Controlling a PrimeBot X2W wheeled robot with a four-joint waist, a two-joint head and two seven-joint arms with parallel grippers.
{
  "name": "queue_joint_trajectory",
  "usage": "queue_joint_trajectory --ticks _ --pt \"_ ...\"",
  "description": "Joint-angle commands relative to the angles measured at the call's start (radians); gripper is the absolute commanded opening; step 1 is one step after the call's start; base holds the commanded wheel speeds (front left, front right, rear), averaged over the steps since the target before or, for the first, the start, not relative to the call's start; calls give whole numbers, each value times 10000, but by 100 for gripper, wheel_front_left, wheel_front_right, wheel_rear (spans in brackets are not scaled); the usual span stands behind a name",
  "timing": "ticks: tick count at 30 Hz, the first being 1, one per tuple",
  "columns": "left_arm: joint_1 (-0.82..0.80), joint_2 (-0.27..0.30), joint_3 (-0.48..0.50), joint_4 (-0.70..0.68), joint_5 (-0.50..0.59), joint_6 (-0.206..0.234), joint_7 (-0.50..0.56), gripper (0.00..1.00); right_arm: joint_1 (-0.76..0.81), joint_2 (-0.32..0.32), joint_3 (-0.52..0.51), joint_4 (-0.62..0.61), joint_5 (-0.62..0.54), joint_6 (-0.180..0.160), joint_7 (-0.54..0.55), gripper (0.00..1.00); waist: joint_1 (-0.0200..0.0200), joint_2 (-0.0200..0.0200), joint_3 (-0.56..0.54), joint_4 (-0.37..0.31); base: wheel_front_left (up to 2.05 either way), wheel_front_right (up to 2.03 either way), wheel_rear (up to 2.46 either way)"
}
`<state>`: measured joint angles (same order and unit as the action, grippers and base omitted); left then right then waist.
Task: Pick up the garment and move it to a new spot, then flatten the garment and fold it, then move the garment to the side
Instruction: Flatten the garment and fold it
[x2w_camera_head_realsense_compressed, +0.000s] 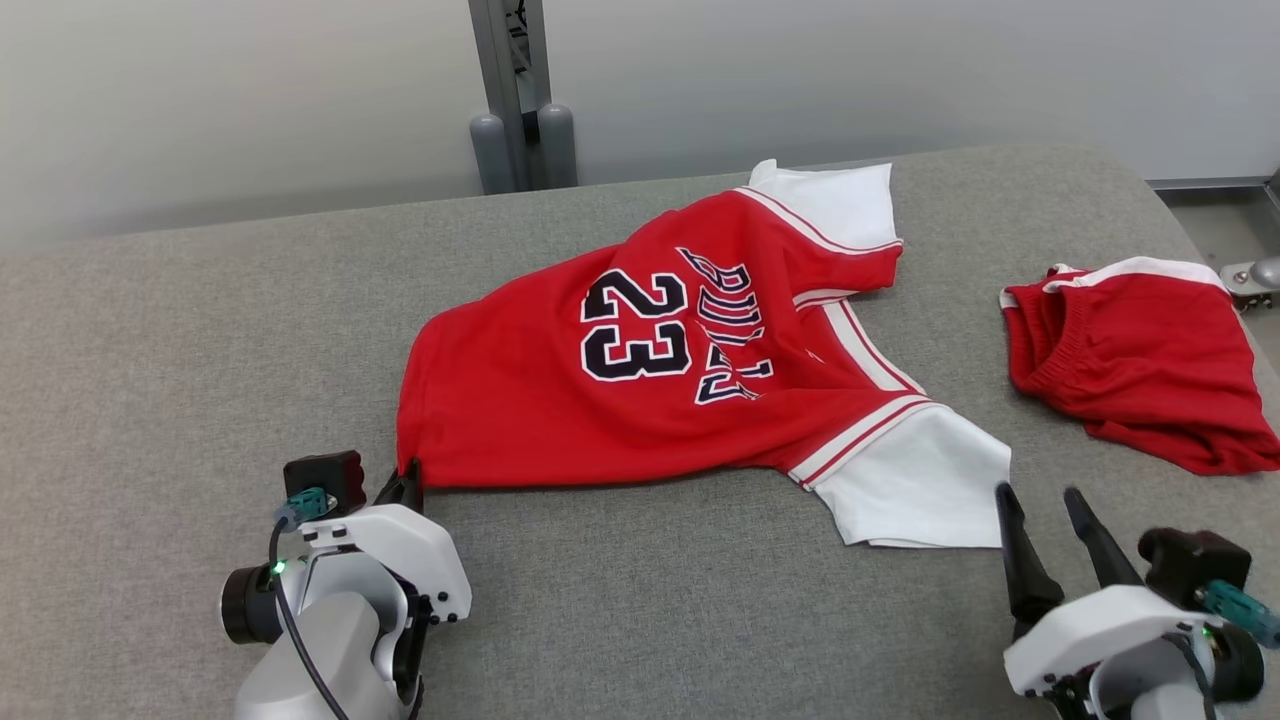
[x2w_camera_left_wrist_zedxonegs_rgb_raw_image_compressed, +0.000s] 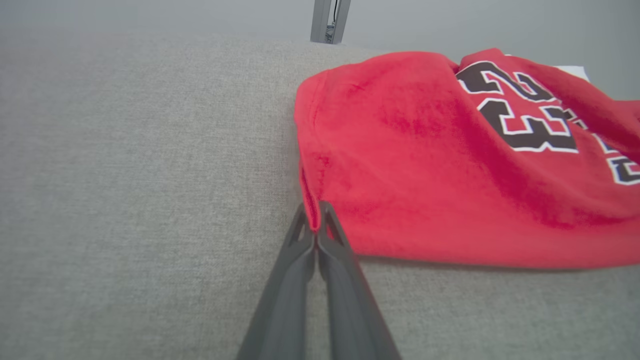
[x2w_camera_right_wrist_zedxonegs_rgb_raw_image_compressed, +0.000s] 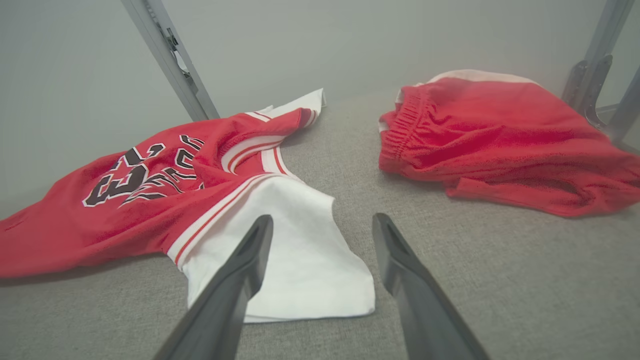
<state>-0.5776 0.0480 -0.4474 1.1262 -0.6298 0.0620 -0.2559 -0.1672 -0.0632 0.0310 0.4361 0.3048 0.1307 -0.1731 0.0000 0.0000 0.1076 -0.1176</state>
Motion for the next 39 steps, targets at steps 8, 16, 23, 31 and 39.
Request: queue_joint_trajectory --ticks 8,16,23,31,39 --pt "159 73 32 -184 51 147 -80 0 159 96 -882 1575 1583 3 379 100 0 0 -118 66 0 0 0" --pt "107 180 48 -385 298 178 -81 0 -461 83 -52 2679 3154 3 74 100 0 0 31 139 0 0 0" --pt "-62 177 -29 -384 425 106 -78 0 -913 47 347 3106 3858 3 -243 100 0 0 211 279 0 0 0" --pt "-31 173 -1 -355 490 102 -79 0 -1112 -181 787 3441 4361 3 -541 0 0 0 250 344 0 0 0" --pt "-28 163 39 -389 511 92 -79 0 -1229 -354 1068 3603 4656 3 -752 0 0 0 277 340 0 0 0"
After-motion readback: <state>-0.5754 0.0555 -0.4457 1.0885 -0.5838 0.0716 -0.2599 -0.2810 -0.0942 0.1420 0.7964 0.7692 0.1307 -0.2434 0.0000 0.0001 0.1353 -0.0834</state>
